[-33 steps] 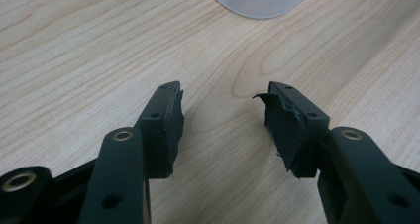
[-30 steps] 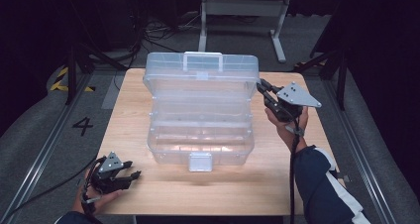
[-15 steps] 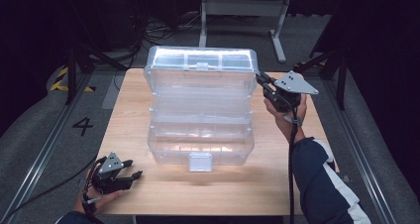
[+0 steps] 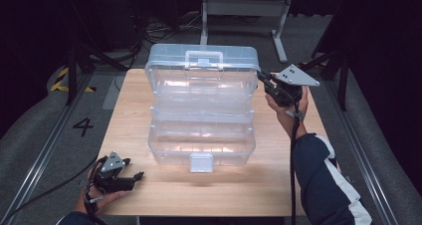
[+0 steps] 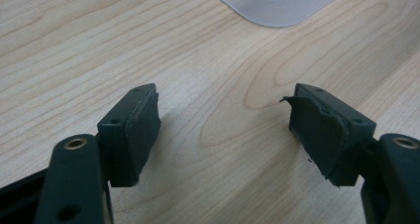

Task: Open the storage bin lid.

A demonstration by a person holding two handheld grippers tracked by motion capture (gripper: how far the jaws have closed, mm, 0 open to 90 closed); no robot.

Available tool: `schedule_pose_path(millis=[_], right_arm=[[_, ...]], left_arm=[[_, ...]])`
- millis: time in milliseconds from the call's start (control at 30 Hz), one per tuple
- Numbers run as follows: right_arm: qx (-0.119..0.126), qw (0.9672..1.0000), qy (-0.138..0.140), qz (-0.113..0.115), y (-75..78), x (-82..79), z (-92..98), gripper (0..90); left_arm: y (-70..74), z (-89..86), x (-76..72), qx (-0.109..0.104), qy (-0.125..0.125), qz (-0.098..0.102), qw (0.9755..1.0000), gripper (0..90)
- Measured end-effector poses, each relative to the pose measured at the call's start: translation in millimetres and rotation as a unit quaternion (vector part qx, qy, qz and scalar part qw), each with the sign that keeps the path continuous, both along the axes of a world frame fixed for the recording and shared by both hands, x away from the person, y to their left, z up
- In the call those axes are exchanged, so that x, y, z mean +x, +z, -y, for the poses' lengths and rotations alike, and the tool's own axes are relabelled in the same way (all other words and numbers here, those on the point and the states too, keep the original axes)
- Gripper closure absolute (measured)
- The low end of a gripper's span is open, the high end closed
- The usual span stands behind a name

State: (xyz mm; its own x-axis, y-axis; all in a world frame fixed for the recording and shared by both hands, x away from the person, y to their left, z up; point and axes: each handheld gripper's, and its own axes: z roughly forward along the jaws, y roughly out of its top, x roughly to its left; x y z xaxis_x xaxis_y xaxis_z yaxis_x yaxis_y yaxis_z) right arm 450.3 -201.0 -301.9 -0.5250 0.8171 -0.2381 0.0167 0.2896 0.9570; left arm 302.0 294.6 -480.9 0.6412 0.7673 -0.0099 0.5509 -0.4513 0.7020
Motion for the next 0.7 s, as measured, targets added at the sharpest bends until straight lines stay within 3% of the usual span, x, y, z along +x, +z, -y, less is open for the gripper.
schedule_pose_path(millis=[700], right_arm=[[0.012,0.9997,-0.002,-0.021,5.0,20.3,-0.8,83.7]], left_arm=[[-0.1,0.2,-0.3,0.002,0.005,-0.002,1.0,25.7]])
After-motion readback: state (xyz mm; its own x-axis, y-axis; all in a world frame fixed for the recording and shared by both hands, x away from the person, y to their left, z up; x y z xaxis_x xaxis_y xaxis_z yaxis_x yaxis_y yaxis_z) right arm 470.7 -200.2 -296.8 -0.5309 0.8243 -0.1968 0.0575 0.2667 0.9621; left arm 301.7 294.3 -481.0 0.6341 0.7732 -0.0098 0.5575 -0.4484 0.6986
